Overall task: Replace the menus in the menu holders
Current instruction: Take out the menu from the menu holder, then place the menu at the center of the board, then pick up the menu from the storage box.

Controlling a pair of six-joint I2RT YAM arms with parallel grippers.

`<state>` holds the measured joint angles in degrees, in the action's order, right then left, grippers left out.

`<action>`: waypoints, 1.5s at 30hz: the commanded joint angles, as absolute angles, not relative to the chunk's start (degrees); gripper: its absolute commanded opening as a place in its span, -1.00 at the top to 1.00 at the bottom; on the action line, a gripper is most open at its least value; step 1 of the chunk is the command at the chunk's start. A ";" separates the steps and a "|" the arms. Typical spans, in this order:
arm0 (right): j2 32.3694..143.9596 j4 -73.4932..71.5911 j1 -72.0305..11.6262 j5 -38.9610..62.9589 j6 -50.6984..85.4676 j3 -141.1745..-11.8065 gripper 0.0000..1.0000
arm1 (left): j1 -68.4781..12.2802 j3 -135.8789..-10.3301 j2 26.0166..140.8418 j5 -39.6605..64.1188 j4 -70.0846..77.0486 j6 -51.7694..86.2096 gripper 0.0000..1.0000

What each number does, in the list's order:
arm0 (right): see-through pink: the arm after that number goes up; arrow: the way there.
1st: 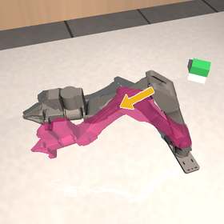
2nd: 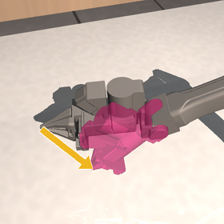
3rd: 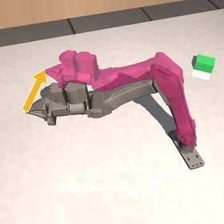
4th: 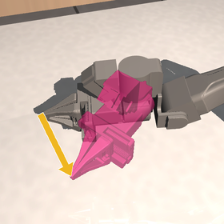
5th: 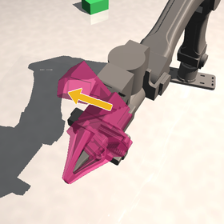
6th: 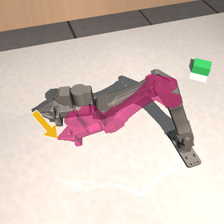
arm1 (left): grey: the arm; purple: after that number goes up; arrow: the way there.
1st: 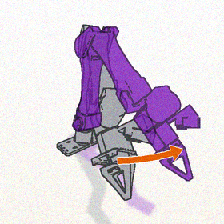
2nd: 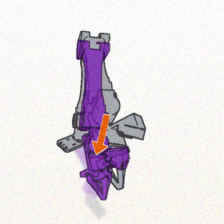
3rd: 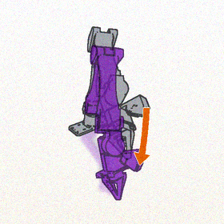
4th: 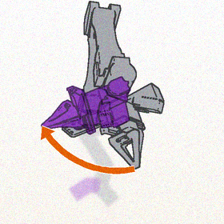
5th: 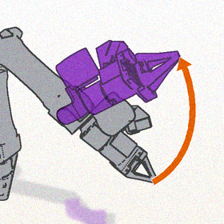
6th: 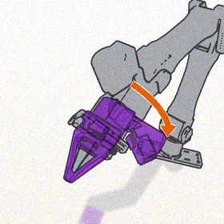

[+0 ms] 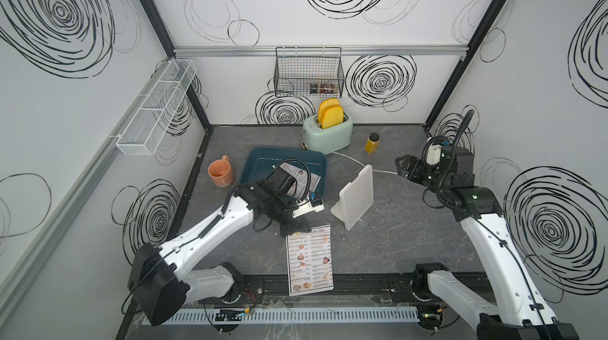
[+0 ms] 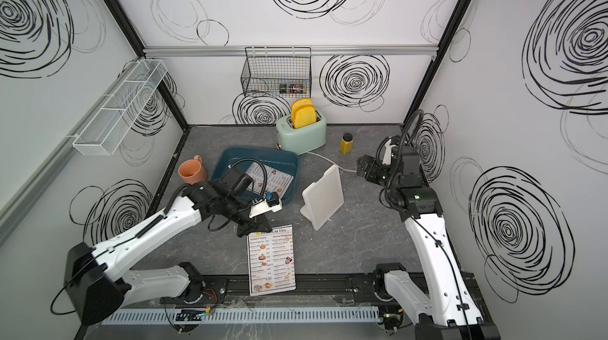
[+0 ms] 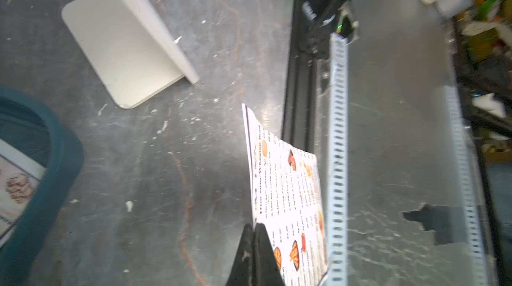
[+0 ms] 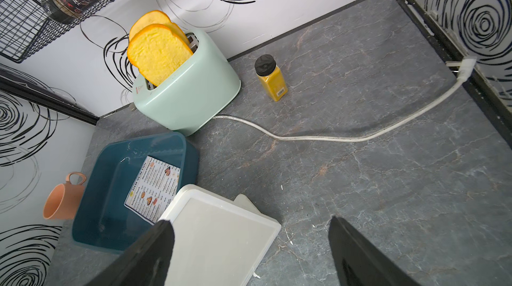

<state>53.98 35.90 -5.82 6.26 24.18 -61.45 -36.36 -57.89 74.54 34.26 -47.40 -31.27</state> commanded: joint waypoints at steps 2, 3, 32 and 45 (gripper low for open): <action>54.31 35.59 -5.63 5.83 23.47 -60.75 -0.84 | -35.01 -58.62 81.23 23.35 -36.88 -42.97 1.00; 54.32 35.60 -5.63 5.76 23.54 -60.69 -0.84 | -34.62 -58.56 82.44 23.06 -35.45 -43.79 1.00; 55.96 37.08 -5.76 3.36 21.93 -64.04 -0.84 | -29.44 -59.65 91.49 21.71 -25.75 -40.93 -0.23; 69.93 36.87 -41.24 -7.03 35.83 -76.49 -0.71 | -28.08 -55.98 62.96 5.34 -13.25 6.95 -0.47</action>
<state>65.89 37.91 -34.11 -2.57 30.17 -73.54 -29.56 -57.84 66.43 14.92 -17.65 -13.32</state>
